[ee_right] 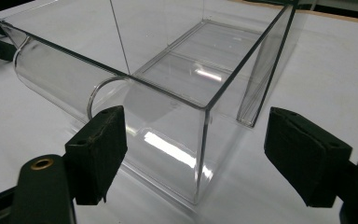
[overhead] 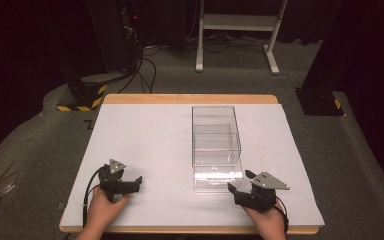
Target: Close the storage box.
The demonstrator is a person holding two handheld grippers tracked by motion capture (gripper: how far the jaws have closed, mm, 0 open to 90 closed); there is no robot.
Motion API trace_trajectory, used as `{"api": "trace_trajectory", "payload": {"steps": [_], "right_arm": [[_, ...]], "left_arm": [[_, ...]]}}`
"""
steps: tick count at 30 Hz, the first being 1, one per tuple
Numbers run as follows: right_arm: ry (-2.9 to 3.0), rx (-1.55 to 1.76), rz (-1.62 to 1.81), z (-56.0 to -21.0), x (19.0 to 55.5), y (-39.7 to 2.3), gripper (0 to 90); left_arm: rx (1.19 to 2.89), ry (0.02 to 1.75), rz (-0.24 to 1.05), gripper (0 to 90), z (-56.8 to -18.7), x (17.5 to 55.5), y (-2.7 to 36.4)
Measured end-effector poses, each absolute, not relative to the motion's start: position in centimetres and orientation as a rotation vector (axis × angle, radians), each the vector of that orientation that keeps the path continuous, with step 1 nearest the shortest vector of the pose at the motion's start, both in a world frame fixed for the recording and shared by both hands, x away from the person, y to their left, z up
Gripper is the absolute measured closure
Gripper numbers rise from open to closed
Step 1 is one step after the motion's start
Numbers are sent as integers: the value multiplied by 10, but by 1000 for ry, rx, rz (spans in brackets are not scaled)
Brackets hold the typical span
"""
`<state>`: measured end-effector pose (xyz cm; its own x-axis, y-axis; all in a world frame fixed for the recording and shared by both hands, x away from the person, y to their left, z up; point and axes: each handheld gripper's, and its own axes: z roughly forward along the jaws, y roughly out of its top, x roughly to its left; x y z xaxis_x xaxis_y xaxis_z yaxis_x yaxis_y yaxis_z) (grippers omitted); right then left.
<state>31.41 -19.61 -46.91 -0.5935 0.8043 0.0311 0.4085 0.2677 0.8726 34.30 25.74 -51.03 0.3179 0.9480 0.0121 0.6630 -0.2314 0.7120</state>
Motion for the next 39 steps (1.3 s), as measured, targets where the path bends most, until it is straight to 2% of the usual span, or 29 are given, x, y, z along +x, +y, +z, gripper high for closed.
{"api": "trace_trajectory", "payload": {"steps": [39], "right_arm": [[2070,1149,1194,-474,345,-181,197]], "left_arm": [[1985,1416,610,16,-510,343,258]]}}
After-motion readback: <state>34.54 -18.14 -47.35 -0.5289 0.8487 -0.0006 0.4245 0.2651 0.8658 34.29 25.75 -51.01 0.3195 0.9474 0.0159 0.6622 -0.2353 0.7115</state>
